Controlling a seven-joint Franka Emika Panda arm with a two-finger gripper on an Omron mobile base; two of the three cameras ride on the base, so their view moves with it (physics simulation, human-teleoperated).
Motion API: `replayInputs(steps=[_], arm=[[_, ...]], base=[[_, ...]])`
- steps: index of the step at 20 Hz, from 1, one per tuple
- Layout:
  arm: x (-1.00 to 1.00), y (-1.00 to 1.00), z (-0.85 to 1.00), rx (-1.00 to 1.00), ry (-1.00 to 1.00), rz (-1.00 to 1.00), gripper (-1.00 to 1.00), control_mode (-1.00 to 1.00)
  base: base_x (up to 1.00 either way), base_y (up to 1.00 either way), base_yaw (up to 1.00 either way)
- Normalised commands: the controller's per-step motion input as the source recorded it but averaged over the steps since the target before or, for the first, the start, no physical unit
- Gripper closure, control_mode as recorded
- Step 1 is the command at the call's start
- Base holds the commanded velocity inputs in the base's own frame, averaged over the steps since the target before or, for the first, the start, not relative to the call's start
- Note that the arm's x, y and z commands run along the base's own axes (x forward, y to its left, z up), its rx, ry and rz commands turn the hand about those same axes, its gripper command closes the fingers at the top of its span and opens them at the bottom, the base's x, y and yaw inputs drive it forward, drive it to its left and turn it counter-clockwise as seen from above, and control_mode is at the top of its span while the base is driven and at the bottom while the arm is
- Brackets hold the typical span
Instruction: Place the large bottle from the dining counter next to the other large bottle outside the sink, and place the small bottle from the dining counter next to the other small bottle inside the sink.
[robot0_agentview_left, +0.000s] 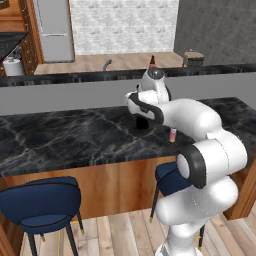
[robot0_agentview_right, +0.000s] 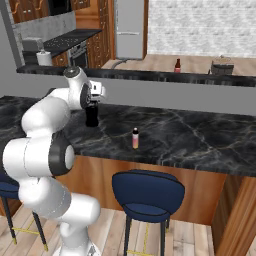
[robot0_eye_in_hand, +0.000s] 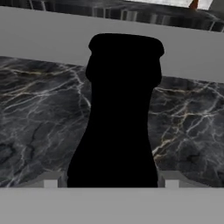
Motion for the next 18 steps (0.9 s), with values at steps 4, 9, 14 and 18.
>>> replayInputs(steps=[4, 9, 14, 18], arm=[[-0.71, -0.08, 0.06, 0.0, -0.14, -0.02, 1.0, -1.0], [-0.52, 0.0, 0.13, 0.0, -0.13, 0.0, 1.0, -1.0], [-0.36, -0.11, 0.33, 0.0, -0.12, 0.0, 1.0, -1.0], [-0.41, -0.14, 0.45, 0.0, -0.1, 0.0, 1.0, -1.0]], base=[[0.0, 0.0, 0.0], [0.0, 0.0, 0.0], [0.0, 0.0, 0.0], [0.0, 0.0, 0.0]])
